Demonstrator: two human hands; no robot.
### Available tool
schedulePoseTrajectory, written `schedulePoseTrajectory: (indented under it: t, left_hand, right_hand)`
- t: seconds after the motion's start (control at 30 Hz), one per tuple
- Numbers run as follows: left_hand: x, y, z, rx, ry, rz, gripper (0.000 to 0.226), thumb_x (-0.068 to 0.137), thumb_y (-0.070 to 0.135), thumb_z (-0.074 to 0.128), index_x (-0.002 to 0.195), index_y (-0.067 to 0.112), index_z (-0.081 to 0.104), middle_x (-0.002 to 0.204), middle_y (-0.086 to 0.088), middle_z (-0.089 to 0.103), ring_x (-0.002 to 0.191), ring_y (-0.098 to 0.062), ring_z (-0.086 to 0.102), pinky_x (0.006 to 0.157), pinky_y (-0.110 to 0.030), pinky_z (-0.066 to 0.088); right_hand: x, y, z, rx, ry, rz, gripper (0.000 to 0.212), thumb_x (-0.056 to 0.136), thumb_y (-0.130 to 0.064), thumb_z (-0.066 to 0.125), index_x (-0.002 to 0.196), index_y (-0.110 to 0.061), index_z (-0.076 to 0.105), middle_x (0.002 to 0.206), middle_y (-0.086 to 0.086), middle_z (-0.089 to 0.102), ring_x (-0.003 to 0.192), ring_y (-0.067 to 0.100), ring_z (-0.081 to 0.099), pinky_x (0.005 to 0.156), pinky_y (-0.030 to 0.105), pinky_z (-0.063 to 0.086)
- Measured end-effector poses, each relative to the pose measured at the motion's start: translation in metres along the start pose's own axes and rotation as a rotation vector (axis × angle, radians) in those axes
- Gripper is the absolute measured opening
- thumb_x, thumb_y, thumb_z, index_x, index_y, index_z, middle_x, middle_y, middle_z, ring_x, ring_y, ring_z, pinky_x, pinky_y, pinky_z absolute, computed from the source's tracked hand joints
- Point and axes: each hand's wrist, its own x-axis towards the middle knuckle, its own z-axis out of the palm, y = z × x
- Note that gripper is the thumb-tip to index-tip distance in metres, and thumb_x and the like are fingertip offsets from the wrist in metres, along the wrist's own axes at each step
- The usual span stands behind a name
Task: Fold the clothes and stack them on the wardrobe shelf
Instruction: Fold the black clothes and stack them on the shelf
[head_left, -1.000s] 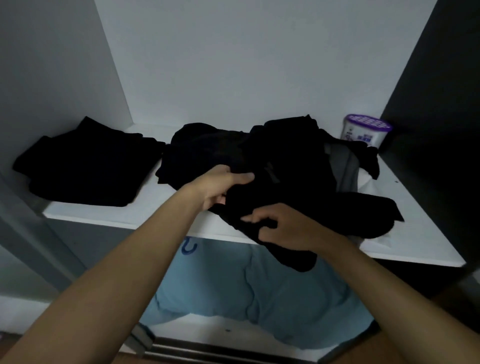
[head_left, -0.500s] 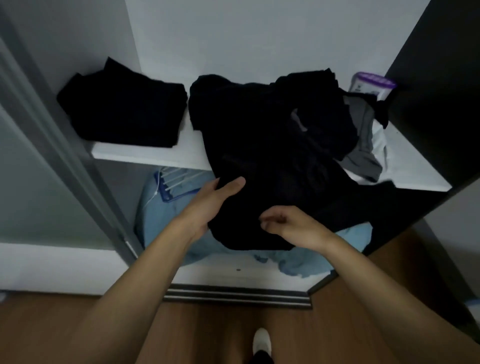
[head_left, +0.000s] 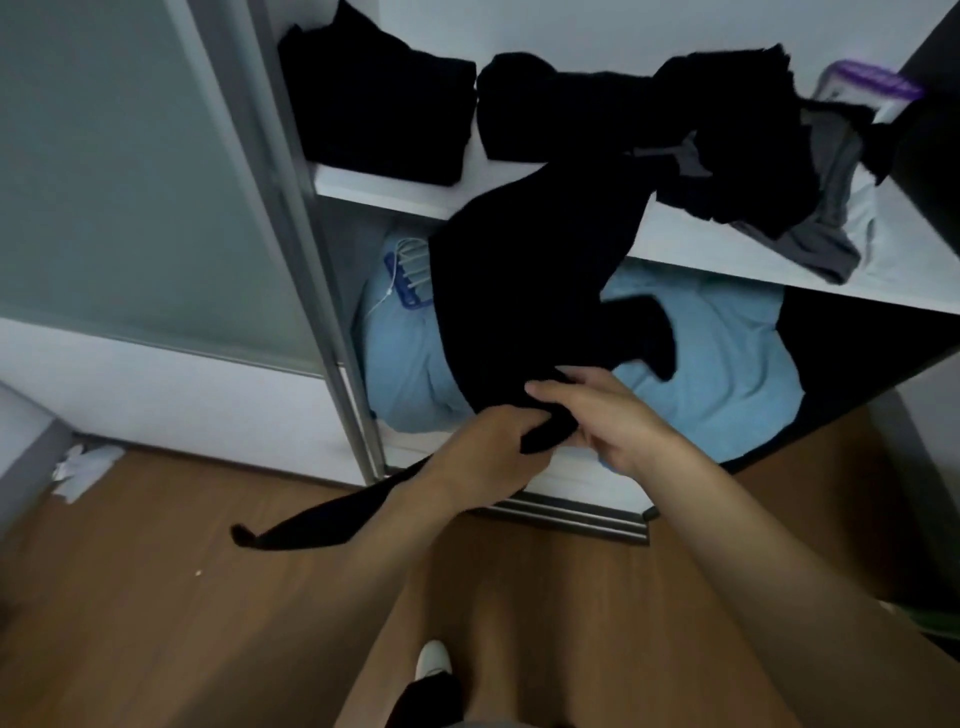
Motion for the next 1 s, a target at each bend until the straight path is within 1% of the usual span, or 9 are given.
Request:
schedulePoseTrajectory:
  t: [0.13, 0.23, 0.33, 0.43, 0.57, 0.7, 0.77, 0.9, 1.0]
  left_hand:
    - [-0.018, 0.016, 0.033, 0.005, -0.144, -0.055, 0.029, 0.094, 0.040, 0.057, 0.120, 0.027, 0.060, 0.102, 0.011, 0.066, 0.090, -0.001, 0.060, 0.082, -0.028, 0.053]
    - [-0.024, 0.036, 0.052, -0.054, -0.296, -0.050, 0.034, 0.090, 0.054, 0.057, 0.116, 0.035, 0.065, 0.107, 0.021, 0.068, 0.098, 0.005, 0.061, 0.087, -0.022, 0.051]
    - [-0.017, 0.061, 0.072, -0.275, -0.143, -0.072, 0.013, 0.096, 0.031, 0.063, 0.103, 0.029, 0.074, 0.092, 0.018, 0.074, 0.086, 0.003, 0.067, 0.078, -0.014, 0.046]
    - [-0.004, 0.085, 0.094, -0.258, 0.125, -0.052, 0.027, 0.093, 0.004, 0.064, 0.116, 0.019, 0.066, 0.102, 0.006, 0.071, 0.094, -0.005, 0.064, 0.081, -0.016, 0.045]
    - [0.003, 0.117, 0.128, -0.114, -0.116, 0.046, 0.065, 0.089, 0.002, 0.068, 0.146, 0.018, 0.041, 0.144, 0.003, 0.051, 0.131, -0.003, 0.047, 0.104, -0.019, 0.040]
    - [-0.003, 0.144, 0.170, -0.200, -0.282, -0.075, 0.023, 0.090, -0.007, 0.061, 0.112, -0.006, 0.060, 0.108, -0.023, 0.068, 0.098, -0.014, 0.062, 0.088, -0.027, 0.045]
    - [-0.009, 0.149, 0.186, -0.284, -0.284, -0.150, 0.008, 0.093, -0.006, 0.059, 0.098, -0.012, 0.061, 0.089, -0.018, 0.067, 0.085, -0.013, 0.059, 0.078, -0.027, 0.044]
    - [-0.018, 0.151, 0.205, -0.361, -0.217, -0.299, 0.031, 0.099, 0.012, 0.056, 0.093, -0.019, 0.058, 0.086, -0.010, 0.057, 0.083, -0.019, 0.054, 0.076, -0.030, 0.039]
    - [-0.022, 0.146, 0.204, -0.395, -0.086, -0.349, 0.028, 0.100, 0.017, 0.056, 0.083, -0.004, 0.058, 0.079, -0.010, 0.048, 0.074, -0.020, 0.045, 0.064, -0.029, 0.034]
  right_hand:
    - [-0.029, 0.031, -0.014, 0.194, 0.134, -0.002, 0.038, 0.096, -0.007, 0.060, 0.133, -0.013, 0.061, 0.118, 0.010, 0.071, 0.110, 0.024, 0.067, 0.097, 0.037, 0.055]
    - [-0.064, 0.056, -0.046, 0.413, 0.164, -0.044, 0.032, 0.096, -0.004, 0.057, 0.126, -0.011, 0.066, 0.111, 0.008, 0.075, 0.102, 0.022, 0.072, 0.082, 0.027, 0.059]
    - [-0.104, 0.079, -0.079, 0.557, 0.197, -0.105, 0.027, 0.095, -0.002, 0.055, 0.114, -0.010, 0.072, 0.108, 0.011, 0.076, 0.101, 0.024, 0.072, 0.080, 0.027, 0.060]
    - [-0.137, 0.094, -0.110, 0.668, 0.208, -0.131, 0.026, 0.091, -0.002, 0.058, 0.096, -0.015, 0.080, 0.100, 0.011, 0.077, 0.093, 0.023, 0.074, 0.075, 0.027, 0.060]
    - [-0.172, 0.113, -0.145, 0.517, 0.144, -0.192, 0.021, 0.092, -0.001, 0.057, 0.097, -0.007, 0.077, 0.092, 0.013, 0.075, 0.088, 0.025, 0.072, 0.079, 0.031, 0.056]
    - [-0.201, 0.132, -0.166, 0.287, 0.128, -0.274, 0.016, 0.095, -0.016, 0.064, 0.097, -0.005, 0.075, 0.098, 0.024, 0.073, 0.090, 0.033, 0.071, 0.086, 0.046, 0.054]
    - [-0.212, 0.138, -0.177, 0.277, 0.165, -0.307, 0.022, 0.094, -0.022, 0.067, 0.097, 0.000, 0.072, 0.089, 0.020, 0.070, 0.082, 0.029, 0.068, 0.077, 0.042, 0.052]
    - [-0.228, 0.144, -0.201, 0.323, 0.247, -0.282, 0.030, 0.095, -0.033, 0.065, 0.094, -0.004, 0.073, 0.090, 0.011, 0.074, 0.085, 0.025, 0.072, 0.080, 0.040, 0.057]
    - [-0.236, 0.150, -0.210, 0.367, 0.286, -0.266, 0.045, 0.096, -0.039, 0.063, 0.104, 0.006, 0.067, 0.108, 0.029, 0.068, 0.101, 0.042, 0.067, 0.093, 0.059, 0.053]
